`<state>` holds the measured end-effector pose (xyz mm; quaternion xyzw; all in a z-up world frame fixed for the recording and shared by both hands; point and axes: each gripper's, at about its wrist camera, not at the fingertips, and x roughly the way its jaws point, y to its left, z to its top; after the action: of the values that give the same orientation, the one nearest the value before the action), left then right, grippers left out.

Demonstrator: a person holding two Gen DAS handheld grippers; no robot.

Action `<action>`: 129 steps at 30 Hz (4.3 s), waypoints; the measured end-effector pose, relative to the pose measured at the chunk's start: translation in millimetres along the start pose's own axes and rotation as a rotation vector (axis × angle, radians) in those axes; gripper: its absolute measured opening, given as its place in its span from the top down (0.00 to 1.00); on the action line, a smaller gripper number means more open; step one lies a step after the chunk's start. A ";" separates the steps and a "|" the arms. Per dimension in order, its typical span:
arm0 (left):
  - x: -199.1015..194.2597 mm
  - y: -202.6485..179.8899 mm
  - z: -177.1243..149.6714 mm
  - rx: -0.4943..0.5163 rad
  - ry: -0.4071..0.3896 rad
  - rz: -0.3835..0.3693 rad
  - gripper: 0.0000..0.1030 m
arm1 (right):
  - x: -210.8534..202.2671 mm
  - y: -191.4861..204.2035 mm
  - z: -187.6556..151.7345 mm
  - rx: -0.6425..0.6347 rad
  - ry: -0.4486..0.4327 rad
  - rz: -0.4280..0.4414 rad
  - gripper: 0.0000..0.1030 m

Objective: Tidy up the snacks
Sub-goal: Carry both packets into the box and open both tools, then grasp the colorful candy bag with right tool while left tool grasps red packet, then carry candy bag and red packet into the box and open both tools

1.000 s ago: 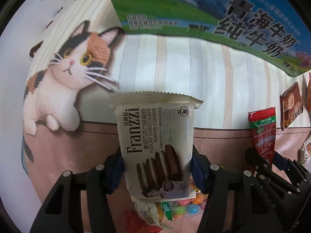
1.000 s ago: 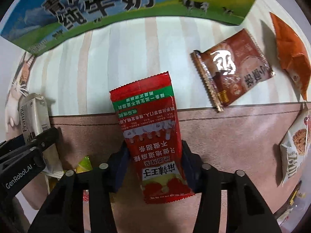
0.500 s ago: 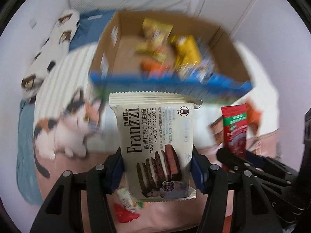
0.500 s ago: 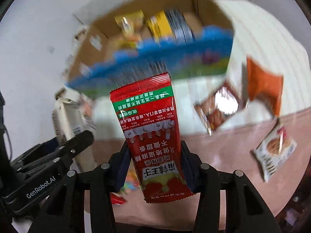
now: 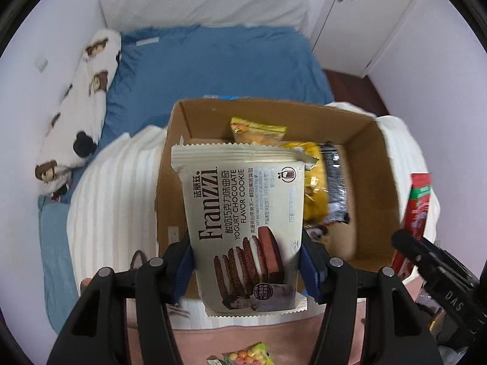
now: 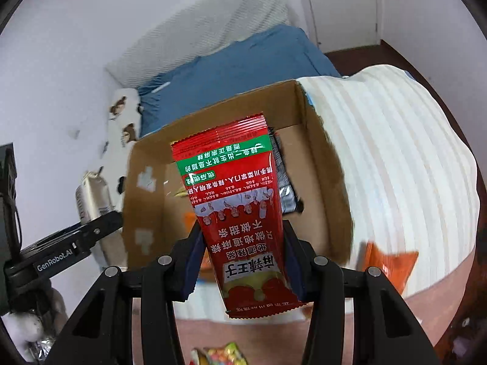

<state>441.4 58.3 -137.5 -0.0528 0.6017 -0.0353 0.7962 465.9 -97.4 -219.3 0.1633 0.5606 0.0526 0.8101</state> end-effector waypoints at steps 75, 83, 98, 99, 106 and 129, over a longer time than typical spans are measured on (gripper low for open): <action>-82.6 4.9 -180.5 -0.059 -0.281 0.052 0.00 | -55.6 12.8 -125.1 -0.208 -0.027 -0.013 0.05; -19.5 53.1 -249.1 -0.180 -0.100 0.102 0.00 | 44.0 -10.7 -206.6 -0.058 0.324 0.112 0.05; 67.7 109.5 -336.3 -0.360 0.150 0.179 0.00 | 196.5 -14.0 -297.6 0.442 0.602 0.084 0.19; 69.7 110.6 -337.9 -0.365 0.154 0.173 0.00 | 196.9 -11.6 -297.0 0.425 0.600 0.063 0.28; 84.8 105.2 -342.8 -0.362 0.191 0.094 0.00 | 169.4 19.2 -286.1 -0.049 0.501 -0.041 0.44; 126.7 92.5 -363.3 -0.383 0.241 0.030 0.67 | 177.7 38.6 -283.5 -0.246 0.415 -0.173 0.48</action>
<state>125.9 119.8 -368.3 -0.1895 0.6888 0.0854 0.6945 272.3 44.9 -455.4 0.0007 0.7162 0.0832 0.6930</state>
